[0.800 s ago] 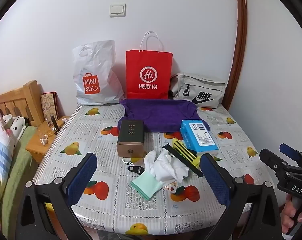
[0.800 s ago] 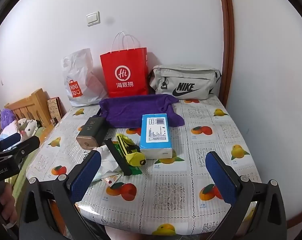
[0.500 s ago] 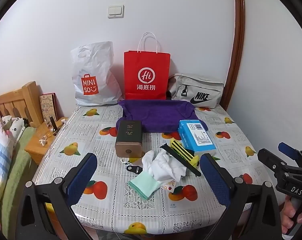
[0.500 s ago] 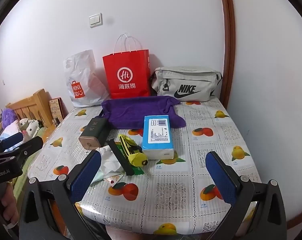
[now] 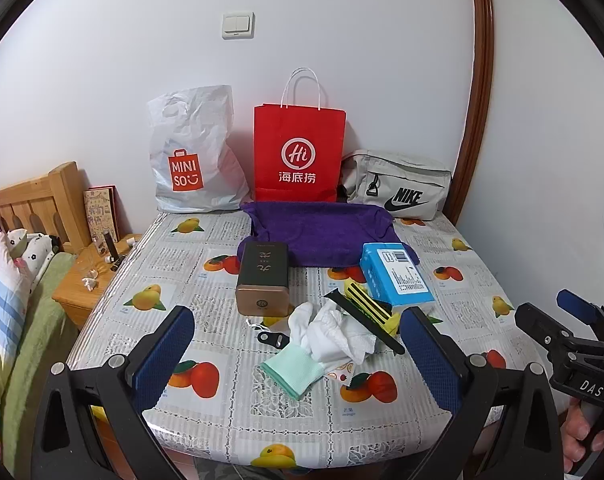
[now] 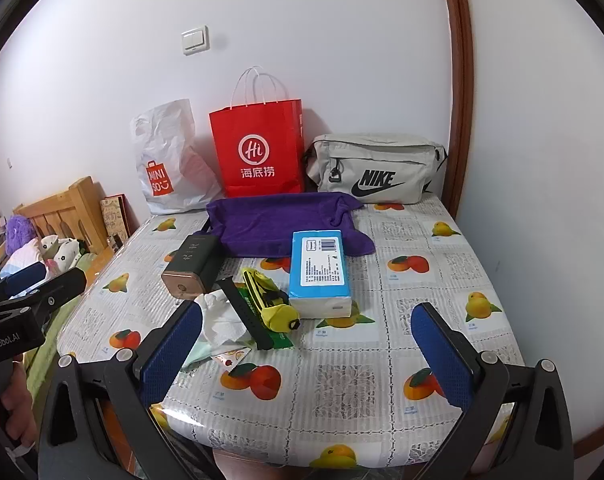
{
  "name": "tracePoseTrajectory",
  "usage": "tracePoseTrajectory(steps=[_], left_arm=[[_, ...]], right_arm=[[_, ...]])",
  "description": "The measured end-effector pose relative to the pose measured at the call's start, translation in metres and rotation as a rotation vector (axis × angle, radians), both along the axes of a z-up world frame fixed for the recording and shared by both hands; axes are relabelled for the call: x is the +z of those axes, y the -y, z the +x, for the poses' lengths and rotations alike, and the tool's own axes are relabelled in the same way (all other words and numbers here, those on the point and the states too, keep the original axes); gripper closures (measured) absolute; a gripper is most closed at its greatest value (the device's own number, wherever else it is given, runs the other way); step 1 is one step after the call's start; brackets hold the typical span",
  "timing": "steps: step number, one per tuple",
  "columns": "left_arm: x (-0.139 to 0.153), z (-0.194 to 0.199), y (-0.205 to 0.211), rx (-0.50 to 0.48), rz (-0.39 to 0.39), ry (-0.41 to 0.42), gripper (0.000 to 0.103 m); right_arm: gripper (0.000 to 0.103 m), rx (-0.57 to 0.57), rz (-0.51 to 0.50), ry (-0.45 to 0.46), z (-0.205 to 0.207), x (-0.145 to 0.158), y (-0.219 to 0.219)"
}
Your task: Organize soft objects
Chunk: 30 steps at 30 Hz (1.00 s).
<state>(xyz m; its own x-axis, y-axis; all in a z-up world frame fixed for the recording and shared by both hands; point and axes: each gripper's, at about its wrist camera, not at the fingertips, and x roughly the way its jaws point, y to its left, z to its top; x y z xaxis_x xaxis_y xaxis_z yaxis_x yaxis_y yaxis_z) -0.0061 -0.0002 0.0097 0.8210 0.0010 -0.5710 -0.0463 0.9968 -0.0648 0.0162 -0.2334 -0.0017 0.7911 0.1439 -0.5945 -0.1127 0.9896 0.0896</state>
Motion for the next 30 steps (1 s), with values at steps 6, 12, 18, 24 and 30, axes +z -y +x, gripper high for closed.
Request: tracePoseTrajectory(steps=[6, 12, 18, 24, 30], left_arm=[[0.000, -0.001, -0.001, -0.002, -0.002, 0.001, 0.000], [0.000, -0.001, -0.001, -0.003, -0.002, 0.002, 0.000], [0.002, -0.002, -0.002, -0.001, -0.005, 0.001, 0.000], [0.005, -0.002, -0.004, 0.003, -0.001, 0.002, 0.000], [0.006, -0.004, -0.005, 0.005, 0.002, 0.000, 0.000]], right_arm=[[0.000, 0.003, 0.000, 0.006, -0.002, 0.002, -0.002], [0.000, 0.008, 0.002, 0.011, -0.006, 0.001, -0.006], [0.000, 0.014, -0.001, 0.020, -0.009, 0.003, -0.008], [0.000, 0.014, 0.004, 0.023, -0.011, 0.004, -0.008], [0.000, 0.016, 0.003, 0.026, -0.013, 0.005, -0.009]])
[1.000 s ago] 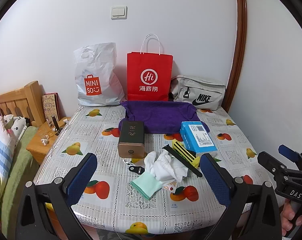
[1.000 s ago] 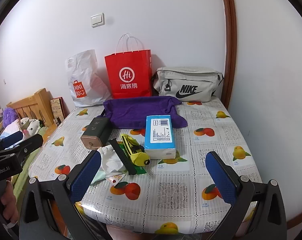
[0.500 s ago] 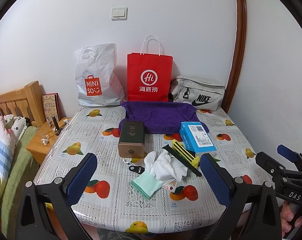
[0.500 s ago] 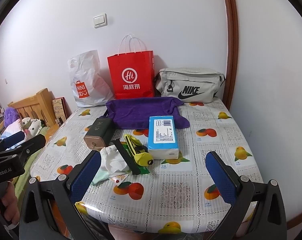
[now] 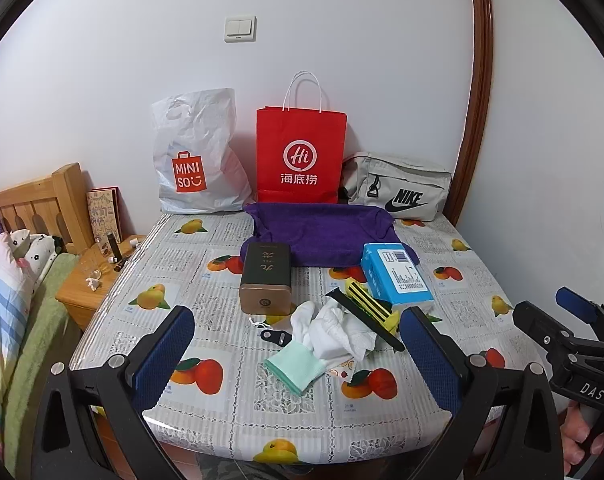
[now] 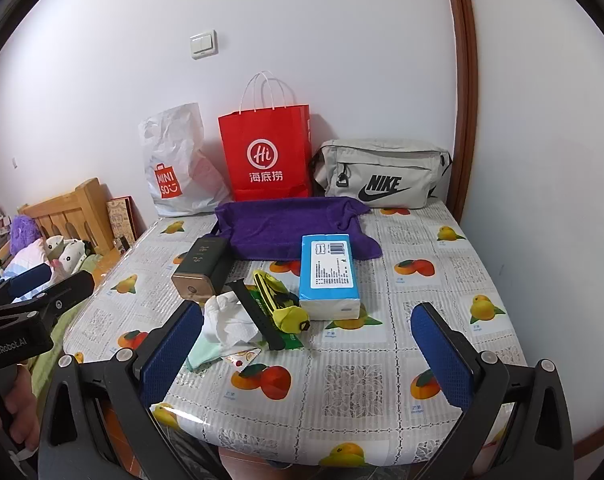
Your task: Organize soft objects
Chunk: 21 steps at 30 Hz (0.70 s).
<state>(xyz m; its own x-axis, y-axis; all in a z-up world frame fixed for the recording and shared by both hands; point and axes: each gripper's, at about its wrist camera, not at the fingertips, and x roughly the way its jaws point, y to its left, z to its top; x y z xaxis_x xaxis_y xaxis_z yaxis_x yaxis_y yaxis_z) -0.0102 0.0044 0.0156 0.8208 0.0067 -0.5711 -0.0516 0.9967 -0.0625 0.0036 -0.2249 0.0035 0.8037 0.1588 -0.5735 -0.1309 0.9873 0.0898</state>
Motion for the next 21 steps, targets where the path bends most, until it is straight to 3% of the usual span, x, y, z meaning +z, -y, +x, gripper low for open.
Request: tracePoseTrajectory(steps=[21], left_arm=[[0.0030, -0.0051, -0.0003, -0.005, 0.003, 0.005, 0.000]], right_arm=[[0.000, 0.004, 0.003, 0.010, -0.0046, 0.0027, 0.0011]])
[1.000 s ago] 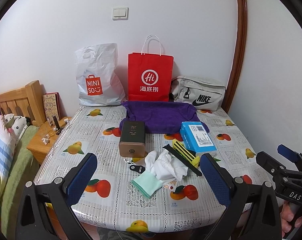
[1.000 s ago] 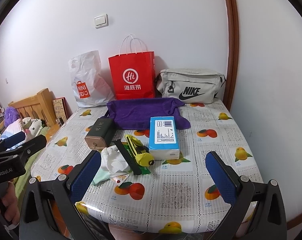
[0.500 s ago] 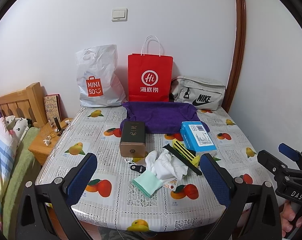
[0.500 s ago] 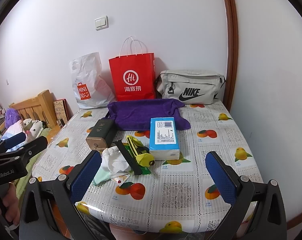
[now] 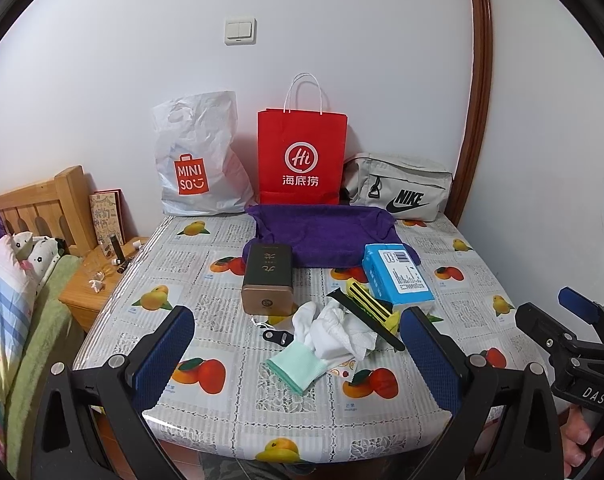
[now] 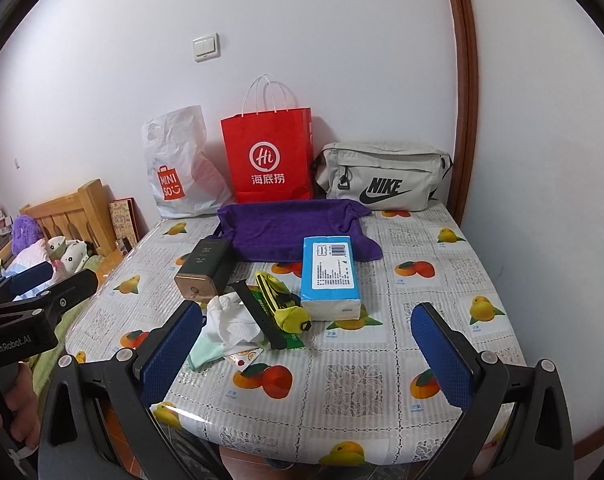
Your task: Organize soft objects
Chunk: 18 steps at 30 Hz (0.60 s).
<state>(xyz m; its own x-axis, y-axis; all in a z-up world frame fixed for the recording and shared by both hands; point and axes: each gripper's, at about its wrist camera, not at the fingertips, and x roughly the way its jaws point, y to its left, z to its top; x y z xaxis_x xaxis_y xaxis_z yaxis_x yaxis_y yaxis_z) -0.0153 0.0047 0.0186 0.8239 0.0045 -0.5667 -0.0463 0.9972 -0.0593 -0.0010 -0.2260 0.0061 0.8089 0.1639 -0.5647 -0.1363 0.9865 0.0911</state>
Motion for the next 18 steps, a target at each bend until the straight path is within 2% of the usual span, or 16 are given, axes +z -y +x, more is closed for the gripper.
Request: tracePoseTrajectory(steps=[18], left_arm=[[-0.0014, -0.0010, 0.0013, 0.000, 0.003, 0.002, 0.000]], right_arm=[[0.000, 0.005, -0.001, 0.005, -0.0031, 0.0018, -0.0038]])
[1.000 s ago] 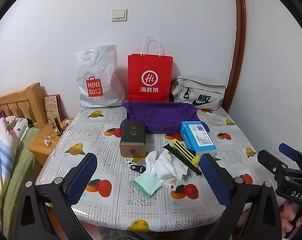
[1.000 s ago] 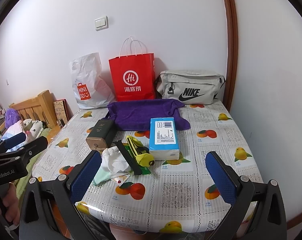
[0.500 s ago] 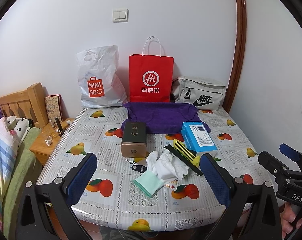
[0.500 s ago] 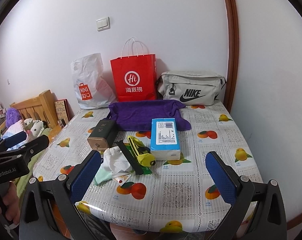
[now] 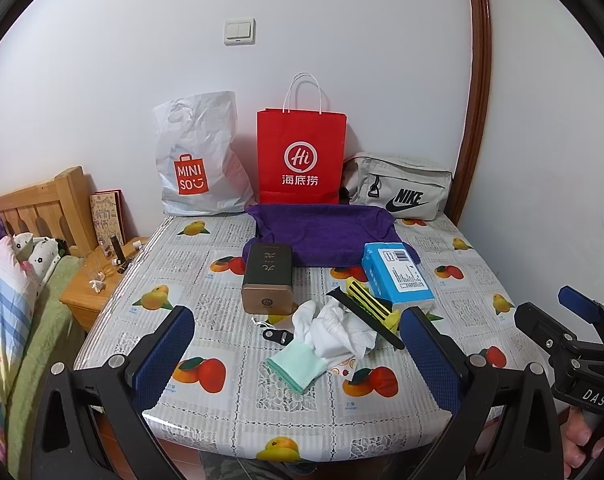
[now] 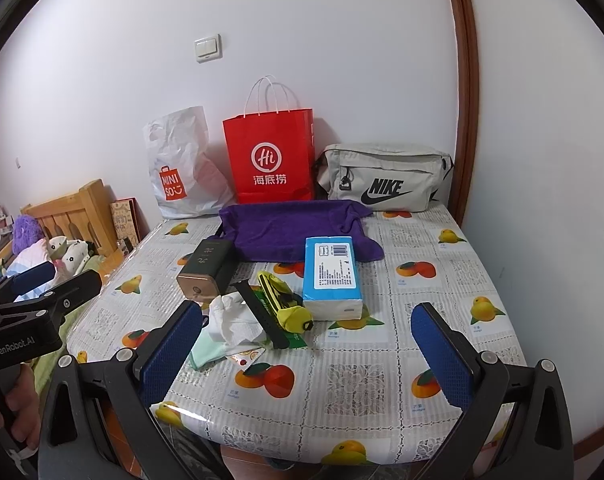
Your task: Organize soft objects
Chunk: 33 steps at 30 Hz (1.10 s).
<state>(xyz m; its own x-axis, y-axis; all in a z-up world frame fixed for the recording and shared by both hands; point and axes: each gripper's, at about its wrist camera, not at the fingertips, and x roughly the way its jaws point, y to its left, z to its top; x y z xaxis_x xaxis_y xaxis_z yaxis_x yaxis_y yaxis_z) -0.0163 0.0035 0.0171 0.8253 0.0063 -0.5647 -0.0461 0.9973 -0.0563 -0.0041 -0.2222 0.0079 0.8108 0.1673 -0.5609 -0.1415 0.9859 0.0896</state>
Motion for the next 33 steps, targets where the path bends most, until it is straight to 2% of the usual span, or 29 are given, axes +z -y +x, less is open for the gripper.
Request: tracePoseTrajectory(steps=[12, 25, 28, 30, 33], left_arm=[[-0.005, 0.007, -0.007, -0.011, -0.003, -0.030, 0.000], [-0.067, 0.056, -0.017, 0.019, 0.000, -0.155, 0.000], [-0.083, 0.066, -0.020, 0.033, 0.001, -0.188, 0.000], [-0.094, 0.072, -0.024, 0.047, 0.003, -0.211, 0.000], [-0.108, 0.082, -0.030, 0.052, -0.008, -0.238, 0.000]], right_arm=[[0.000, 0.007, 0.009, -0.012, 0.006, -0.007, 0.002], [0.001, 0.032, 0.058, -0.103, 0.044, -0.055, 0.010], [0.008, 0.072, 0.061, -0.123, 0.055, -0.071, 0.004], [0.019, 0.113, 0.068, -0.139, 0.062, -0.082, -0.002], [0.024, 0.184, 0.071, -0.174, 0.074, -0.100, -0.013]])
